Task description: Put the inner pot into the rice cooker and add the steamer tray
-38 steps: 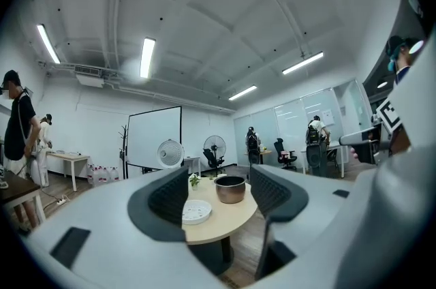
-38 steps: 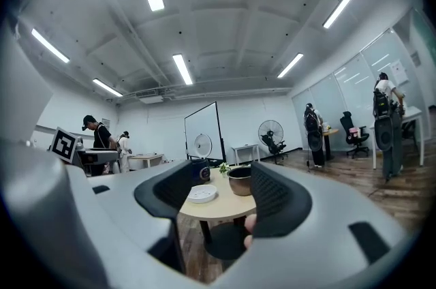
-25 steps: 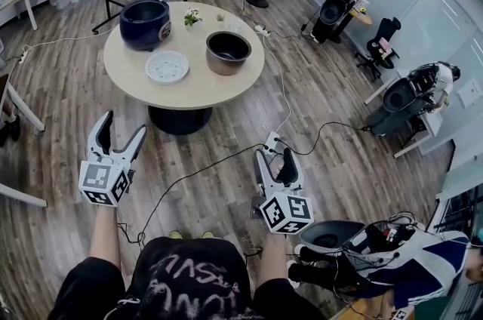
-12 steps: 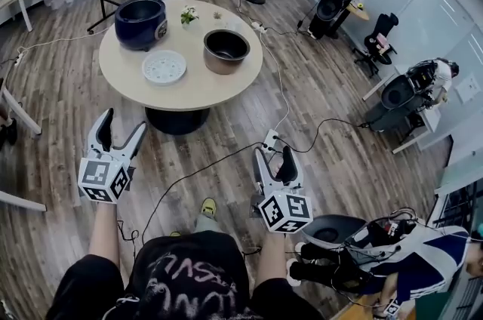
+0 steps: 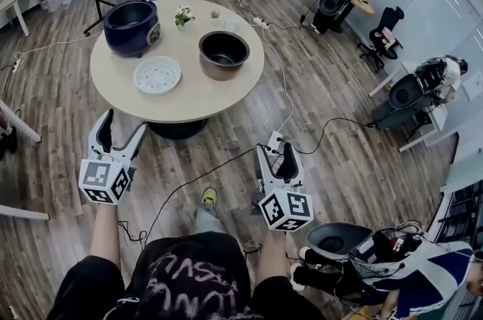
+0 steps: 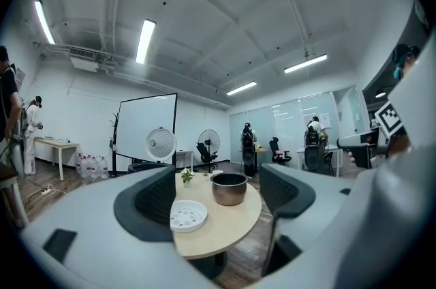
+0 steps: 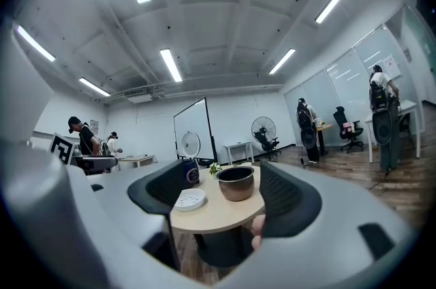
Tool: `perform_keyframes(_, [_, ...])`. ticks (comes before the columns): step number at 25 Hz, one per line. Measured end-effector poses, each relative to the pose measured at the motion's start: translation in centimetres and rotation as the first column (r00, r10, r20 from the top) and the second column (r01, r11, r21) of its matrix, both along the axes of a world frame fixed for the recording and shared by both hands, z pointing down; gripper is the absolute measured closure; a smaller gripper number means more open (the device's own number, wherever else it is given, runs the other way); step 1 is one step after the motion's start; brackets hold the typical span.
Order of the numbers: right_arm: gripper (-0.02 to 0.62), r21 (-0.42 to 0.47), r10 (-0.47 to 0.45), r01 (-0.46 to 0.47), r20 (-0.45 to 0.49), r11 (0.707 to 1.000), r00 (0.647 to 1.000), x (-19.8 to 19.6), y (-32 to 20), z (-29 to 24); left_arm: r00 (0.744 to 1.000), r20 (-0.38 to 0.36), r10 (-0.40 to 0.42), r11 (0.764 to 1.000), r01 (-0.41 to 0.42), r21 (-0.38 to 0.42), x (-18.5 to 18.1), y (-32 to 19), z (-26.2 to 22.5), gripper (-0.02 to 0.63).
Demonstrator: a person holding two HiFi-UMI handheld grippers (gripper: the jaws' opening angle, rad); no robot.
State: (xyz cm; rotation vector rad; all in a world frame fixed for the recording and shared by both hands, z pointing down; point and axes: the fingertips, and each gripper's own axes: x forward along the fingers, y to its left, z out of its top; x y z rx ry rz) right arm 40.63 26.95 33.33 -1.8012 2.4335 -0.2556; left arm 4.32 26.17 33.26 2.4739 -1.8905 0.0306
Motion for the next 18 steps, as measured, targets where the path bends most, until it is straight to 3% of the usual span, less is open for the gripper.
perform_keyframes(18, [0.252,-0.063,-0.045,0.047,0.022,0.997,0.999,4.8,-22.2,2.9,0.999,0.028,-0.015,0.997,0.017,-0.076,6.2,-21.0,2.0,0.225])
